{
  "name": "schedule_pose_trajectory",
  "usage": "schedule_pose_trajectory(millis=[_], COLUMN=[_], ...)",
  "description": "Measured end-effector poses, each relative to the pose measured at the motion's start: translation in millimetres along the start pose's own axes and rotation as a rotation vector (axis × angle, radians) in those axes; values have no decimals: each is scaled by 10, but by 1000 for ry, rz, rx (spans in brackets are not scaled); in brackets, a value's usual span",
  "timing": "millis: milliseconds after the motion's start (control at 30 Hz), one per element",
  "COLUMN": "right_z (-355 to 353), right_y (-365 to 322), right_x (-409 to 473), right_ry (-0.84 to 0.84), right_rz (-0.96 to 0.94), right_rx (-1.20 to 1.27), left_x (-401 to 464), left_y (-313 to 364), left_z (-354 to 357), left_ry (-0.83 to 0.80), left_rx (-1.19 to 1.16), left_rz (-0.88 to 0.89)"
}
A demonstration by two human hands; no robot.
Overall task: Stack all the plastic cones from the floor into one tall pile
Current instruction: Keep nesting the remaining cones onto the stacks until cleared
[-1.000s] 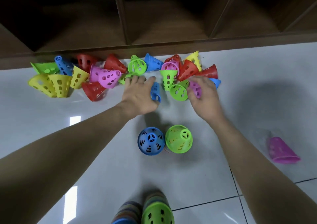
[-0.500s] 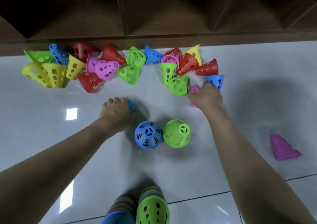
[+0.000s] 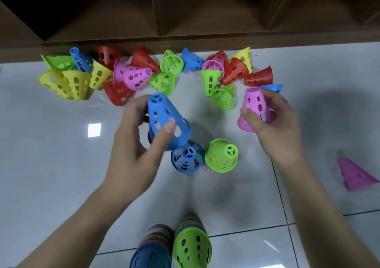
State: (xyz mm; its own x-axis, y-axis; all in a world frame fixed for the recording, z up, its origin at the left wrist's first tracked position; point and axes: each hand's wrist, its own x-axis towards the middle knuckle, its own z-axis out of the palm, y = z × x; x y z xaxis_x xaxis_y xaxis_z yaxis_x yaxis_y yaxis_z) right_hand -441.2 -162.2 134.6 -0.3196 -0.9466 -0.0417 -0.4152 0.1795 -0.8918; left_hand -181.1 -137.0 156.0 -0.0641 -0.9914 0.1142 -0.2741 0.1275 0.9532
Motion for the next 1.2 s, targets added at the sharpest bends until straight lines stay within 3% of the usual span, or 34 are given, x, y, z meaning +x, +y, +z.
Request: schedule_pose_trajectory(millis=[300, 567, 767, 867, 1000, 1200], right_z=[-62, 40, 193, 255, 262, 153], right_y=[-400, -203, 10, 105, 218, 242], right_x=[-538, -791, -888, -874, -853, -731], right_ry=[-86, -111, -156, -164, -191, -290], right_rz=[-182, -118, -83, -80, -77, -149], right_rx=[316, 316, 142, 80, 49, -11], left_x=[-316, -345, -110, 174, 672, 1313], left_y=[-197, -401, -539, -768, -1067, -1233], left_z=[224, 212, -1, -51, -36, 269], left_ry=[-240, -317, -296, -222, -296, -368], left_rx=[183, 242, 258, 390, 656, 948], left_rz=[28, -21, -42, 4, 114, 61])
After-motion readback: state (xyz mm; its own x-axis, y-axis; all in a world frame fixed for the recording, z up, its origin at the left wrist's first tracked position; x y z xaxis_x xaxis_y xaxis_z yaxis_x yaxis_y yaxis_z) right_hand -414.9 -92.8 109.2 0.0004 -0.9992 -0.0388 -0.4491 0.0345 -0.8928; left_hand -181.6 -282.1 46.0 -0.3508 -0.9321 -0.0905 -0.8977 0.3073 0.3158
